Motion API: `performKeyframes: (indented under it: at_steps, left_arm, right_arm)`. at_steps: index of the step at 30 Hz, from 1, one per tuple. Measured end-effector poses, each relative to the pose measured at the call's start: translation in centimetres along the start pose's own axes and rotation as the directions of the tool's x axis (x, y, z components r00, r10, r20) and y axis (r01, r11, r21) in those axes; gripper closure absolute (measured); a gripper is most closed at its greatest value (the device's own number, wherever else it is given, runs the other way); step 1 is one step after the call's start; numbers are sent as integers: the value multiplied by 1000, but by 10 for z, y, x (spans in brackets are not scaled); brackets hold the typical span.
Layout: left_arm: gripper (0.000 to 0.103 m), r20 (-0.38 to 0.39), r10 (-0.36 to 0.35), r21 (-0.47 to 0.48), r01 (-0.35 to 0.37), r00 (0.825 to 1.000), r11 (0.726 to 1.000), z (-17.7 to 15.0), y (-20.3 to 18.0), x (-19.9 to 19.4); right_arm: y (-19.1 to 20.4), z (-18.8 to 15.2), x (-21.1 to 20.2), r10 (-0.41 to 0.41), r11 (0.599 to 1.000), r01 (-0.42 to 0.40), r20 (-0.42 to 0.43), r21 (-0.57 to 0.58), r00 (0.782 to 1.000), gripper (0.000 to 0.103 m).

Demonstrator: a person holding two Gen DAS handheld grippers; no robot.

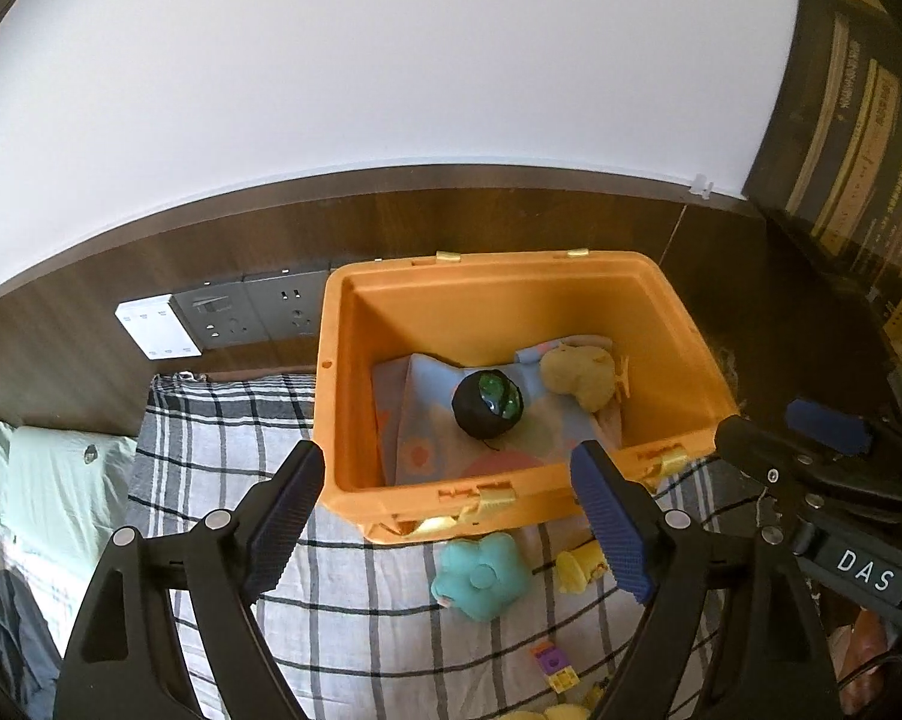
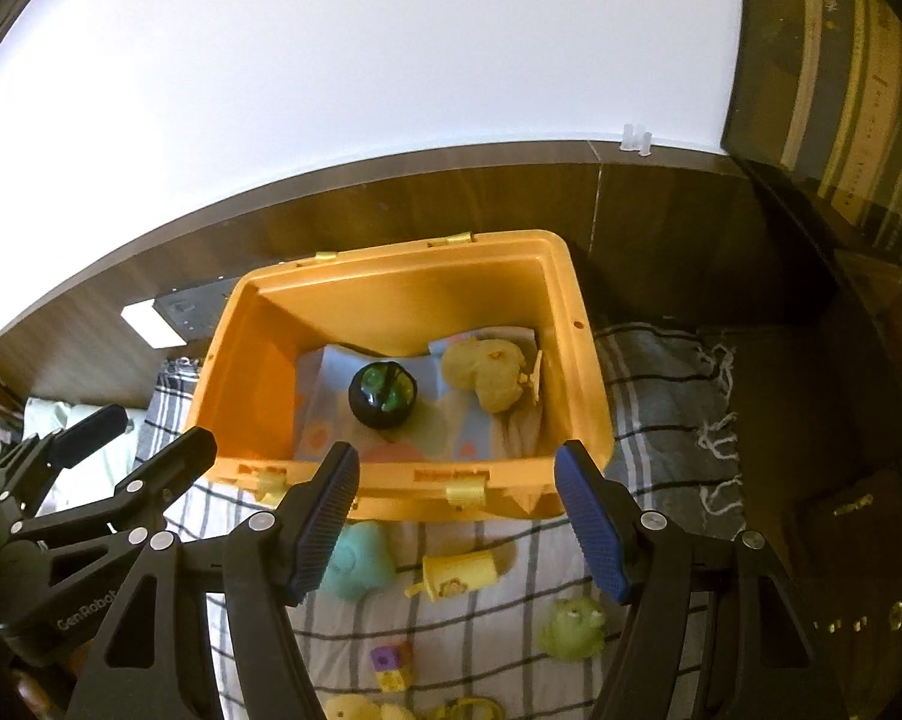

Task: Organize objects
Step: 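Withdraw both open grippers from the crate back over the blanket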

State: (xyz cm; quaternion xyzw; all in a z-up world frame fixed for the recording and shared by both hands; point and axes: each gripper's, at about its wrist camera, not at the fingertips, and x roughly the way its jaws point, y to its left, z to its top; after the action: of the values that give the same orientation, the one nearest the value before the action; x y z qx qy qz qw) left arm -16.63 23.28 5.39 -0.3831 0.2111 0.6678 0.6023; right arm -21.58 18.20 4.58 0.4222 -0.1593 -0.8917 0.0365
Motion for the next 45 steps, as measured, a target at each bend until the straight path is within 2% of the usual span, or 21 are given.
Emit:
performKeyframes:
  at_steps: [14, 30, 40, 41, 45]
  left_arm:
    - [18, 21, -8, 13, 8, 1000, 1000, -27, -10, -33]
    - [17, 19, -3, 4, 3, 1000, 1000, -62, -24, -61]
    - [17, -6, -13, 2, 13, 1000, 1000, -78, -35, -62]
    - [17, -8, -15, 3, 15, 1000, 1000, -79, -36, -62]
    - [17, -24, -24, 11, 24, 999, 1000, -84, -42, -58]
  right_arm:
    - [-6, -30, -33, 8, 999, -7, 24, -43, 1000, 35]
    - [-21, -66, -60, 19, 994, -17, 12, -107, 1000, 35]
    - [-34, -82, -65, 13, 983, -16, -17, -184, 1000, 35]
    - [-35, -83, -65, 8, 959, -16, -27, -283, 1000, 35]
    - [-43, -87, -62, 2, 956, -14, -41, -294, 999, 35]
